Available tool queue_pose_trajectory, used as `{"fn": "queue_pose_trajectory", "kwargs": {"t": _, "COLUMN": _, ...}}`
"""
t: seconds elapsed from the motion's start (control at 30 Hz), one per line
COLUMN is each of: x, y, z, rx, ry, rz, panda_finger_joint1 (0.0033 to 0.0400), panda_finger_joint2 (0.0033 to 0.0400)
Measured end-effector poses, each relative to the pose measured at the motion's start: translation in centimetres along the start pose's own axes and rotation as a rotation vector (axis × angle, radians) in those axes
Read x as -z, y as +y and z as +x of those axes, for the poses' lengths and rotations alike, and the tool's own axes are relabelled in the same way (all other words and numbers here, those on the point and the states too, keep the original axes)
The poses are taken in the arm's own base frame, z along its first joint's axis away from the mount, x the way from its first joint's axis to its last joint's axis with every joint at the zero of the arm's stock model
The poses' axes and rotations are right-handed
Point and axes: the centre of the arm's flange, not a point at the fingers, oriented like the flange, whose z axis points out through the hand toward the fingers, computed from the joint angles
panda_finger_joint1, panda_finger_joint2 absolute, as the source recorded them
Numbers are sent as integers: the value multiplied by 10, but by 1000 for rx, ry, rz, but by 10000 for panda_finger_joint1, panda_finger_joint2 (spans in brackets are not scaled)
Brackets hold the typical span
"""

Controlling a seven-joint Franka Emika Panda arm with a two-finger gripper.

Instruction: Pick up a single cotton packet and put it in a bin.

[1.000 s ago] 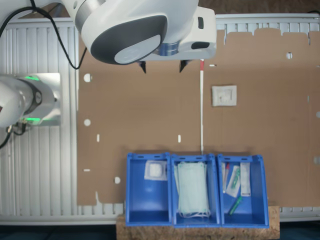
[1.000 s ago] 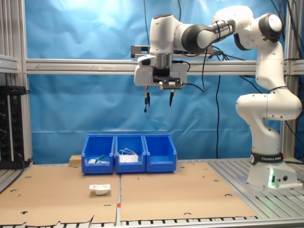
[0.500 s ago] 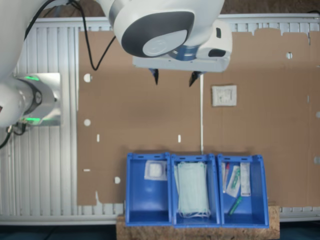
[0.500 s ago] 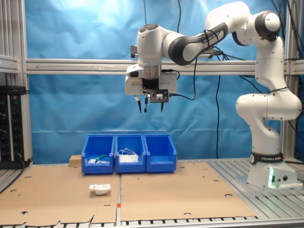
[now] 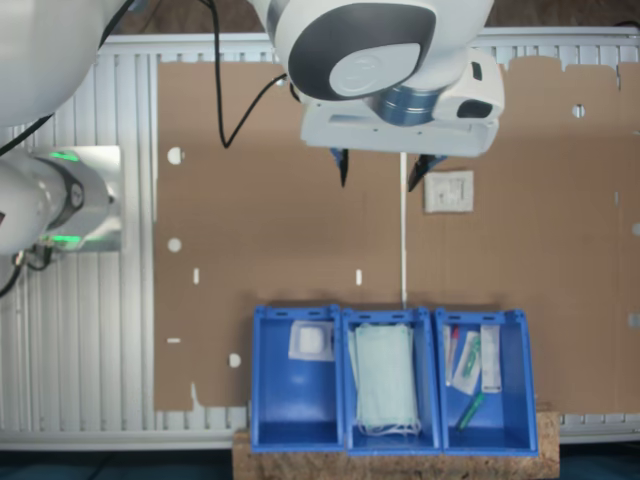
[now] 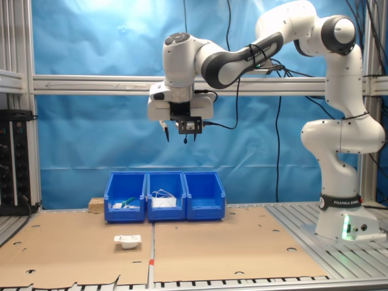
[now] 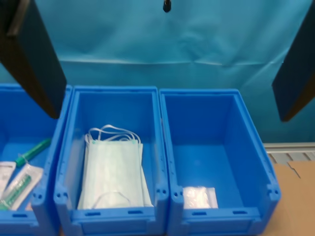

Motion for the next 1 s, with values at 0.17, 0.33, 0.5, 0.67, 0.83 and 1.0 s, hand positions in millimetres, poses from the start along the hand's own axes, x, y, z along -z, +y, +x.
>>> {"fn": "queue_pose_trajectory", "kwargs": {"t": 0.17, "x": 6, "y": 10, "z": 3, "rx": -16, "ry": 1, "rz": -16, "panda_finger_joint1": 400, "panda_finger_joint2": 400}}
{"fn": "queue_pose_trajectory", "kwargs": {"t": 0.33, "x": 12, "y": 17, "z": 8, "rx": -35, "ry": 11, "rz": -6, "panda_finger_joint1": 400, "panda_finger_joint2": 400}}
{"fn": "queue_pose_trajectory", "kwargs": {"t": 0.5, "x": 11, "y": 19, "z": 13, "rx": -49, "ry": 16, "rz": 19, "panda_finger_joint1": 400, "panda_finger_joint2": 400}}
{"fn": "queue_pose_trajectory", "kwargs": {"t": 0.67, "x": 10, "y": 19, "z": 17, "rx": -52, "ry": 25, "rz": 36, "panda_finger_joint1": 400, "panda_finger_joint2": 400}}
{"fn": "queue_pose_trajectory", "kwargs": {"t": 0.83, "x": 9, "y": 17, "z": 21, "rx": -54, "ry": 35, "rz": 49, "panda_finger_joint1": 400, "panda_finger_joint2": 400}}
{"fn": "queue_pose_trajectory", "kwargs": {"t": 1.0, "x": 9, "y": 14, "z": 24, "rx": -58, "ry": 51, "rz": 69, "panda_finger_joint1": 400, "panda_finger_joint2": 400}}
